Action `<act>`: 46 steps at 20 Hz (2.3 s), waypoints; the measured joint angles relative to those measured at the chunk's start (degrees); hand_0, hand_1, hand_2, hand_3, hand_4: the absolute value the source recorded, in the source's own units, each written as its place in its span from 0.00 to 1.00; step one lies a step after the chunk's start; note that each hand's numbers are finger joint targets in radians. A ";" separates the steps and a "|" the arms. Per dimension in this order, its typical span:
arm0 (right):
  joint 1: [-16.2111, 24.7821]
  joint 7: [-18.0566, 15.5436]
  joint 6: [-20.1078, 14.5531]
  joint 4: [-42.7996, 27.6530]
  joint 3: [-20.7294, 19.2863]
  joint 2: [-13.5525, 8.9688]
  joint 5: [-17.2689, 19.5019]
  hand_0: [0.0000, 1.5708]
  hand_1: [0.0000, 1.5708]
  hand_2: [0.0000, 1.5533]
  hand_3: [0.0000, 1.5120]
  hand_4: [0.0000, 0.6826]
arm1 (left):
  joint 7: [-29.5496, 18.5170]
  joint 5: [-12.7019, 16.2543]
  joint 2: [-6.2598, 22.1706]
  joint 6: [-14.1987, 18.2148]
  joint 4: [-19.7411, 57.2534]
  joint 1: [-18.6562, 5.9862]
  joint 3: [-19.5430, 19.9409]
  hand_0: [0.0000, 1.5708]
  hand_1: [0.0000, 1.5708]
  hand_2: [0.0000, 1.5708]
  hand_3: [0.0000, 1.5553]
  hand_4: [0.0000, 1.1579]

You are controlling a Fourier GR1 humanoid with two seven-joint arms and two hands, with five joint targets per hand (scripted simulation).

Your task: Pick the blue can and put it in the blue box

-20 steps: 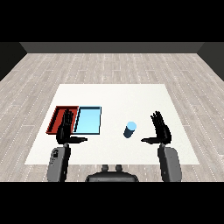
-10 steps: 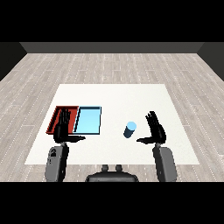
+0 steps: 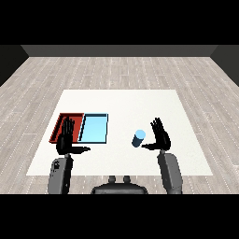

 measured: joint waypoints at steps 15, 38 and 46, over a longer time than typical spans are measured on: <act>-0.61 -7.99 -2.75 11.54 4.99 1.20 -2.17 0.00 0.00 0.00 0.00 0.00 | -0.31 -1.28 -1.22 1.69 1.36 -1.59 -1.25 0.00 0.00 0.00 0.00 0.00; -10.10 -9.92 -5.82 24.67 8.21 1.12 -6.11 0.00 0.00 0.00 0.00 0.00 | 0.21 1.21 0.22 0.13 1.71 -1.67 0.68 0.00 0.00 0.00 0.00 0.00; -13.11 -11.57 -16.63 29.43 7.98 1.18 -3.31 0.95 0.95 0.95 0.94 0.95 | 0.61 0.74 0.14 0.63 1.09 -1.44 0.43 0.00 0.00 0.00 0.00 0.00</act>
